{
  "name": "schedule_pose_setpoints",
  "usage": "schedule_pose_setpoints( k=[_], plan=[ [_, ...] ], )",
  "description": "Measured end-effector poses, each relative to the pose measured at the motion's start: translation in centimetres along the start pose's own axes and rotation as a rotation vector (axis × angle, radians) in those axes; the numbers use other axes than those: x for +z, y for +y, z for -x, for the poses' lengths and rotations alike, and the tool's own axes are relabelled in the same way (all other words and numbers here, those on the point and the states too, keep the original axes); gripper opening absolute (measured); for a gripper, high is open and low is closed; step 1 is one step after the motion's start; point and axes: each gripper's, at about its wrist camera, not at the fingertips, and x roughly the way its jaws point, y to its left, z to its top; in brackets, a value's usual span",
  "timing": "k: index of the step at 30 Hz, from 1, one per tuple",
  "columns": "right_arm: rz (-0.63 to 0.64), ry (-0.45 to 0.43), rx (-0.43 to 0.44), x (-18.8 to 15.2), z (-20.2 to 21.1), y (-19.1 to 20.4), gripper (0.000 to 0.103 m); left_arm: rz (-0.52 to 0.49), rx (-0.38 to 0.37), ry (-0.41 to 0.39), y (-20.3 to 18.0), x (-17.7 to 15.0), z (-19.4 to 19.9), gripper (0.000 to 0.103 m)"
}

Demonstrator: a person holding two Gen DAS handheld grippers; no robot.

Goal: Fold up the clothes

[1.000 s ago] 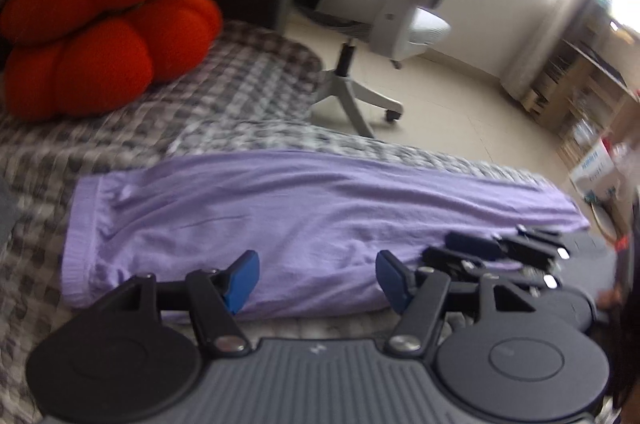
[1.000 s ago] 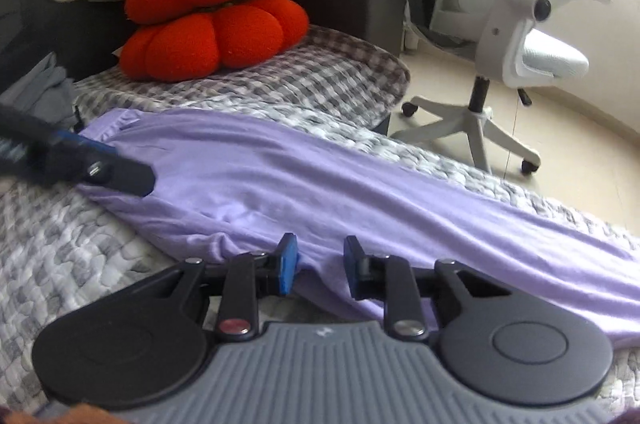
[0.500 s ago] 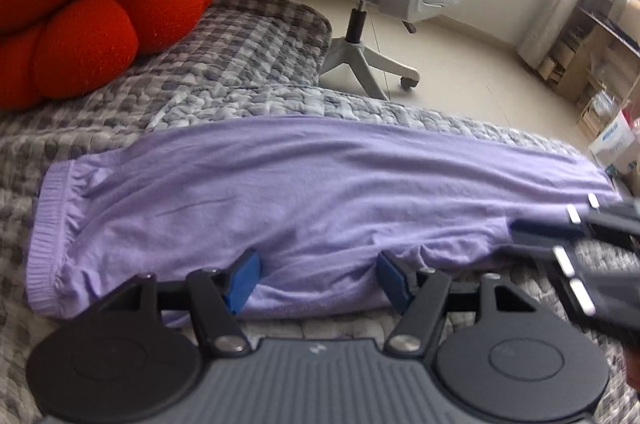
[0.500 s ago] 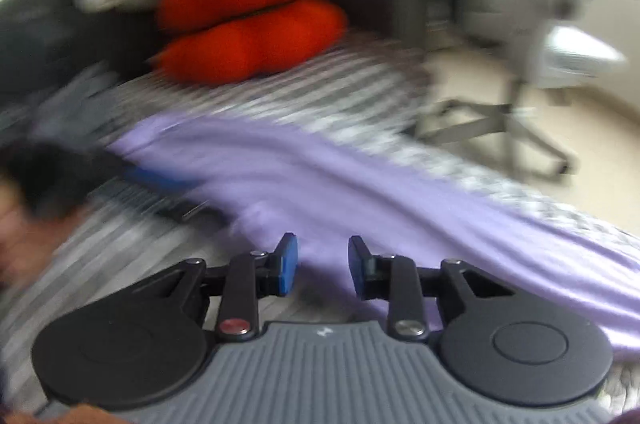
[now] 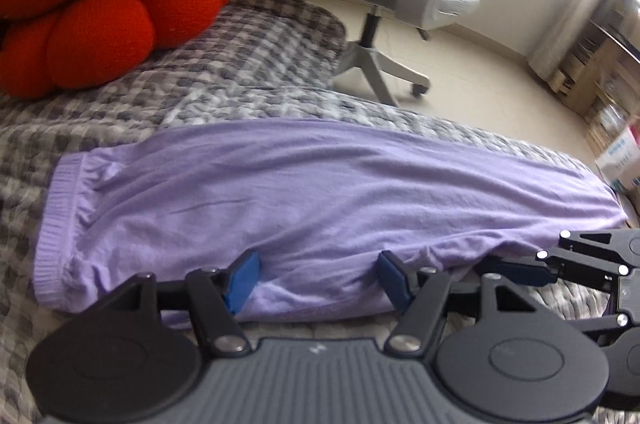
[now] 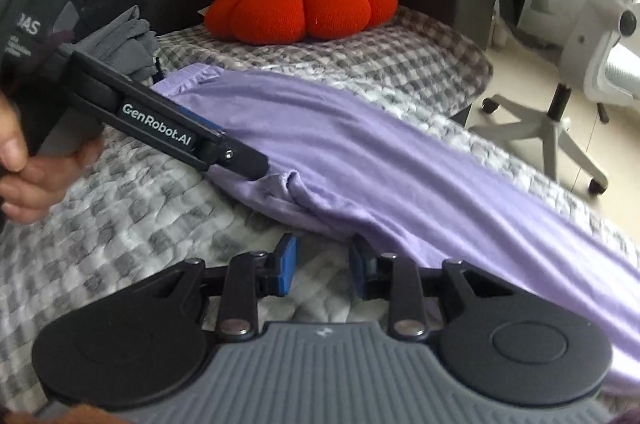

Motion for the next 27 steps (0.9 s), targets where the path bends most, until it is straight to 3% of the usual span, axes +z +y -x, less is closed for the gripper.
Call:
schedule_pose_setpoints(
  k=[8,12,17,23,27],
  plan=[
    [-0.003,-0.042,0.062,0.5,0.2,-1.0,0.032,0.042,0.028,-0.007,1.3,0.0,0.6,0.067],
    [0.017,-0.048,0.038,0.8,0.9,-1.1,0.037,0.062,0.022,-0.004,1.7,0.1,0.7,0.067],
    [-0.033,0.034,0.019,0.5,0.5,-2.5,0.042,0.048,0.025,0.001,1.5,0.0,0.6,0.067],
    [-0.044,-0.049,0.058,0.9,1.2,-2.2,0.042,0.057,0.019,0.006,1.7,0.0,0.6,0.067],
    [-0.009,-0.053,0.048,1.0,0.5,-1.4,0.042,0.062,0.016,0.005,1.8,-0.2,0.7,0.067]
  ],
)
